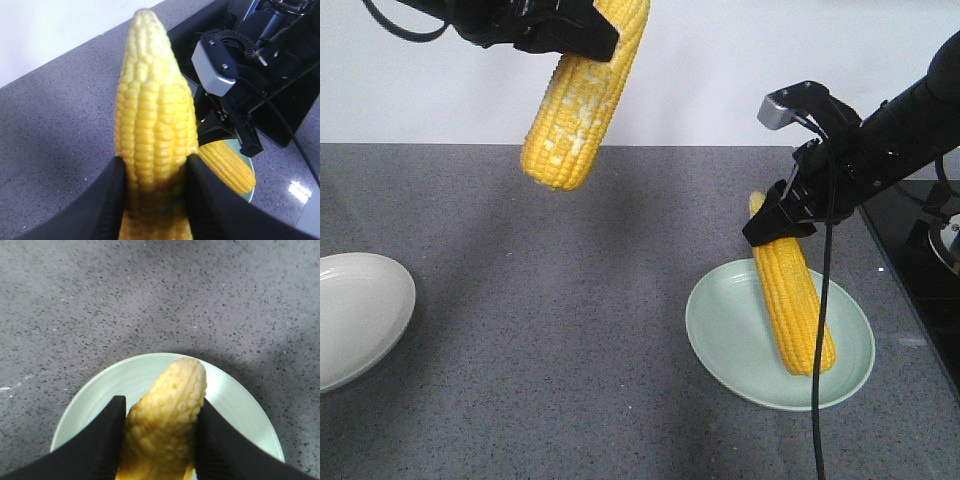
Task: Distribute corn equally
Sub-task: 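Lower the right gripper's corn cob onto the pale green plate, then open the right gripper and raise it off the corn cob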
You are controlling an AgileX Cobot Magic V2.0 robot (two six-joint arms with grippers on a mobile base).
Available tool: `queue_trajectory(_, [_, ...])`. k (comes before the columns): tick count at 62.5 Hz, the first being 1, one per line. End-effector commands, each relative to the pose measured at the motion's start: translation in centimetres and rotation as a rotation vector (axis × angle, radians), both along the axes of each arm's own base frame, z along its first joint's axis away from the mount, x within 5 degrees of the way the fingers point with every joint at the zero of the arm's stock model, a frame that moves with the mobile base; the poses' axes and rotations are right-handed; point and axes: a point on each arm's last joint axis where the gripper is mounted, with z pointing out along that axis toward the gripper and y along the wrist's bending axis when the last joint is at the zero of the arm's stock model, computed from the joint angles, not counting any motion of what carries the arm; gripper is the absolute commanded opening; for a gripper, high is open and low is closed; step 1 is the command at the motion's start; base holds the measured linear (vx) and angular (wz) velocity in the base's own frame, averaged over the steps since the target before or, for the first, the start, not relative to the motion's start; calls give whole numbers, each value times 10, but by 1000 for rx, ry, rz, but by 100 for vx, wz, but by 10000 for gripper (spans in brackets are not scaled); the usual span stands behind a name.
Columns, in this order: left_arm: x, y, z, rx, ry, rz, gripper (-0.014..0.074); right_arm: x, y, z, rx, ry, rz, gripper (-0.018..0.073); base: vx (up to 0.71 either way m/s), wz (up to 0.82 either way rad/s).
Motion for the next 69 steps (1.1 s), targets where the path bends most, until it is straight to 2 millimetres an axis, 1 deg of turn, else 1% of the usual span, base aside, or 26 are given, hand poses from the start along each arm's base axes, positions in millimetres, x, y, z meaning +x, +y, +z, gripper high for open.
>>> queue_trajectory(1, [-16,5,27,-91,-91,4,-7,-2,1,18,31,-66,-12,50,0,0])
queue_trajectory(8, [-16,5,27,-90,-91,4,-7,0,1,16,25,-63,-13,105,0,0])
queue_trajectory(14, [-16,5,27,-89,-89,3,-7,0,1,16,20,-65,-13,180,0,0])
queue_trajectory(29, [-17,5,27,-87,-87,2,-7,0,0,16,24,-46,-44,421,0,0])
queue_trajectory(36, [-17,5,26,-80,-79,-3,-7,0,-1,15,10,-37,-62,468,0,0])
queue_trajectory(50, [-19,6,25,-70,-58,-10,-7,-1,-1,16,11,-28,-74,449,0,0])
queue_trajectory(56, [-19,6,24,-63,-51,-14,-7,-5,0,25,40,-43,-82,407,0,0])
queue_trajectory(61, [-20,6,23,-51,-41,-19,-7,-12,1,37,76,-69,-85,342,0,0])
queue_trajectory(66, [-20,8,21,-25,-38,-13,-7,-22,2,54,102,-112,-85,244,0,0])
queue_trajectory(69, [-19,9,20,-3,-43,-2,-7,-33,1,68,117,-149,-82,160,0,0])
